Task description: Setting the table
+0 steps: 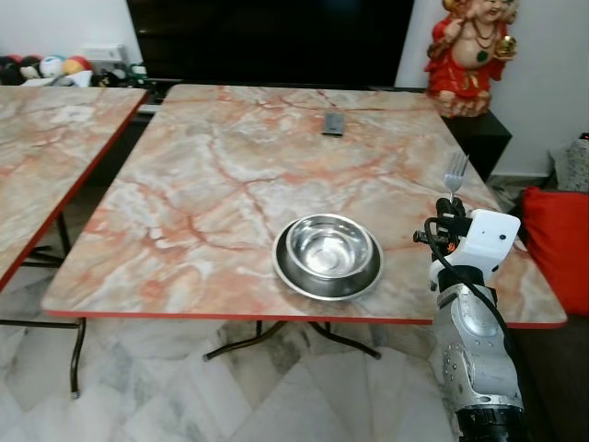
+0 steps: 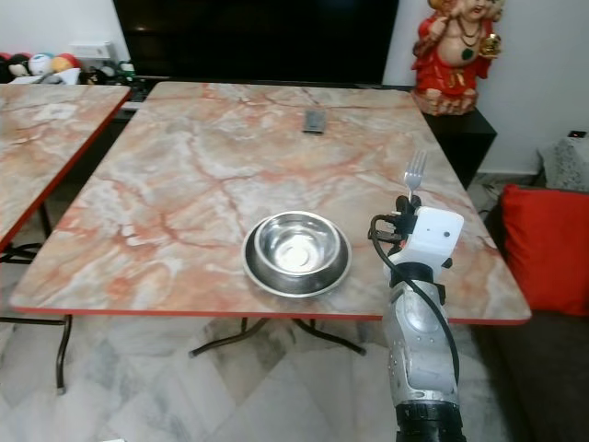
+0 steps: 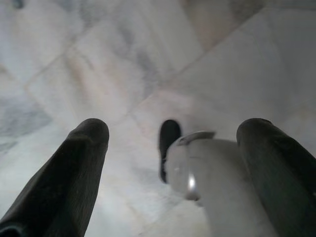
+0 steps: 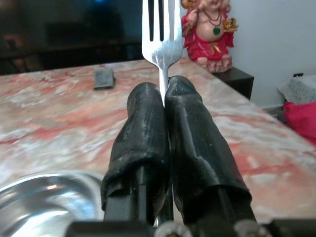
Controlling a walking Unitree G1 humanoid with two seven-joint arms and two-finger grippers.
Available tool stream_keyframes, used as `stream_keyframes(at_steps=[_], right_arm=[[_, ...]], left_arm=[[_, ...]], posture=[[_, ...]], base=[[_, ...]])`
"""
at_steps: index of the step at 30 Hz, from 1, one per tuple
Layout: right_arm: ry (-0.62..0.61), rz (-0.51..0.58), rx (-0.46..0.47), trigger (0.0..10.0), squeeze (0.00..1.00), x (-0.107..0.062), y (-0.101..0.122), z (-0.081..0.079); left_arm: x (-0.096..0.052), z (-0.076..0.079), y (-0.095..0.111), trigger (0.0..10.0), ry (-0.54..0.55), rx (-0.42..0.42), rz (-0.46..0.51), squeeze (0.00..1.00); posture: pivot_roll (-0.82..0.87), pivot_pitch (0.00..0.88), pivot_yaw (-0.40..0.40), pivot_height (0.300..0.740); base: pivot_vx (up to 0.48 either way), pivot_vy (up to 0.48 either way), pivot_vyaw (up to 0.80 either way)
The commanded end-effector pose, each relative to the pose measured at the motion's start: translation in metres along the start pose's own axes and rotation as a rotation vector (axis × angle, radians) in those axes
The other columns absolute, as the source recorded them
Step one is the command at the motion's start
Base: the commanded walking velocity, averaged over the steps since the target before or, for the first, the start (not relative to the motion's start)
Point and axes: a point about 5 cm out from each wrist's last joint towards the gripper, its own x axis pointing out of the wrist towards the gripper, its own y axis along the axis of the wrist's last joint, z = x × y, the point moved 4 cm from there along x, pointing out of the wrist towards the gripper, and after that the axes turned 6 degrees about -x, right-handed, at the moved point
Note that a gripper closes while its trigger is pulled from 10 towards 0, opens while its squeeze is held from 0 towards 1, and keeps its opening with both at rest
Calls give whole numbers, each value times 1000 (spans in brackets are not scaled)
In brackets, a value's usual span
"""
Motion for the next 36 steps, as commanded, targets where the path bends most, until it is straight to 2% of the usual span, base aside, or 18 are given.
stream_keyframes(at_steps=[1,5,9,12,16,21,30,36], right_arm=[[-17,-25,-26,10000,0,4,-2,2],[-60,-60,-53,10000,0,12,-7,14],[-81,-114,-113,10000,0,29,-9,29],[-73,-139,-127,10000,0,38,-10,35],[-49,-131,-117,10000,0,40,-7,29],[3,-105,-91,10000,0,36,-4,14],[-31,-109,-112,10000,0,42,-4,23],[-18,-102,-101,10000,0,41,-3,18]], left_arm=[[-2,-6,-5,10000,17,-2,-19,0],[-2,-6,-5,10000,16,-2,-18,0],[-2,-6,-4,10000,13,0,-18,0],[-2,-6,-3,10000,14,-2,-17,0],[-2,-7,-3,10000,15,0,-19,0],[-2,-7,-4,10000,15,-2,-22,0],[-2,-7,-3,10000,10,-1,-18,0],[-2,-7,-4,10000,8,-1,-21,0]], posture=[[15,122,-24,740],[14,125,-19,740],[13,127,-14,740],[18,127,-14,740],[20,128,-12,740],[21,130,-9,740],[23,131,-10,740],[22,132,-9,740]], base=[[0,0,0],[0,0,0],[0,0,0],[0,0,0],[0,0,0],[0,0,0],[32,0,0],[323,0,0]])
